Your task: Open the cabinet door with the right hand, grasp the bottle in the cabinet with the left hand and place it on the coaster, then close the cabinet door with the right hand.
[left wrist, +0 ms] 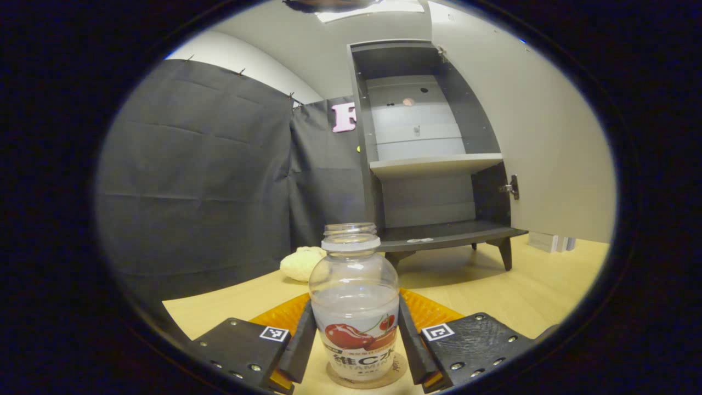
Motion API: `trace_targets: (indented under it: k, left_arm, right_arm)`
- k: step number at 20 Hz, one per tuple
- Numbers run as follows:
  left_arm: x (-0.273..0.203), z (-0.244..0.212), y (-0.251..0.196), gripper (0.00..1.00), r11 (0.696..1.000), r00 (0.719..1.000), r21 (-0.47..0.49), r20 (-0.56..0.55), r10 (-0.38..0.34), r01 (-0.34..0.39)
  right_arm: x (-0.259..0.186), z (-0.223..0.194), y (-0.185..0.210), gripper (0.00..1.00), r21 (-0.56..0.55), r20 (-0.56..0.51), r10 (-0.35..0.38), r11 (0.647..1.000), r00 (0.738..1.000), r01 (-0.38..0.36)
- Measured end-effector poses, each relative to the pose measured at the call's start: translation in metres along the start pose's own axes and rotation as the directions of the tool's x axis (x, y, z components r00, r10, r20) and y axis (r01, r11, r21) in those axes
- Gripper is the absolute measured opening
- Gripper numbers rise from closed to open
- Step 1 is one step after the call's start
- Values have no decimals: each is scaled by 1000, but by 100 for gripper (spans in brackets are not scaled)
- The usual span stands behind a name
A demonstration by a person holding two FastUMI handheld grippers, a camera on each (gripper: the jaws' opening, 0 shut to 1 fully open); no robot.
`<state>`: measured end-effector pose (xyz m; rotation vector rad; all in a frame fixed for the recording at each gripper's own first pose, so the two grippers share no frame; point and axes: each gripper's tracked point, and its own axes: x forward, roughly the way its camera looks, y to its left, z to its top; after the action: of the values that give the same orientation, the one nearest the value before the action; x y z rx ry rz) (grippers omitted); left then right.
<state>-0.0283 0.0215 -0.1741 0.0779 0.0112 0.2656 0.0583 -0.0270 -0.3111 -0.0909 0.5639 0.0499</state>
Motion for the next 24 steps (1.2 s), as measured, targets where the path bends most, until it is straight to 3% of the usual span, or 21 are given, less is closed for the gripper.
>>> trace_targets:
  k: [6, 7, 8, 15, 17, 23, 24]
  left_arm:
    - [2, 0, -4, 75, 999, 998, -36, 45, -38, 40]
    - [-2, 7, -6, 78, 997, 996, -48, 72, -49, 53]
    - [-4, 14, -4, 94, 997, 995, -50, 89, -46, 50]
    - [-3, 49, -3, 90, 996, 990, -50, 128, -67, 74]
    - [-9, 78, -4, 89, 992, 983, -65, 160, -96, 107]
    - [-21, 152, 7, 94, 990, 983, -84, 157, -96, 110]
    - [-24, 167, 10, 87, 992, 983, -74, 160, -90, 102]
  right_arm:
    - [5, -4, 15, 89, 0, -13, 28, 1000, 1000, -28]
    - [5, -6, 17, 89, 1, -16, 32, 999, 999, -32]
    - [5, -8, 19, 89, 1, -18, 37, 999, 999, -37]
    - [1, -3, 16, 89, 20, -2, 39, 999, 999, -39]
    - [0, 1, 13, 90, 29, 6, 36, 999, 999, -36]
    - [-9, 20, 0, 90, 92, 48, 25, 995, 999, -29]
    - [-11, 25, -2, 89, 115, 60, 23, 993, 998, -30]
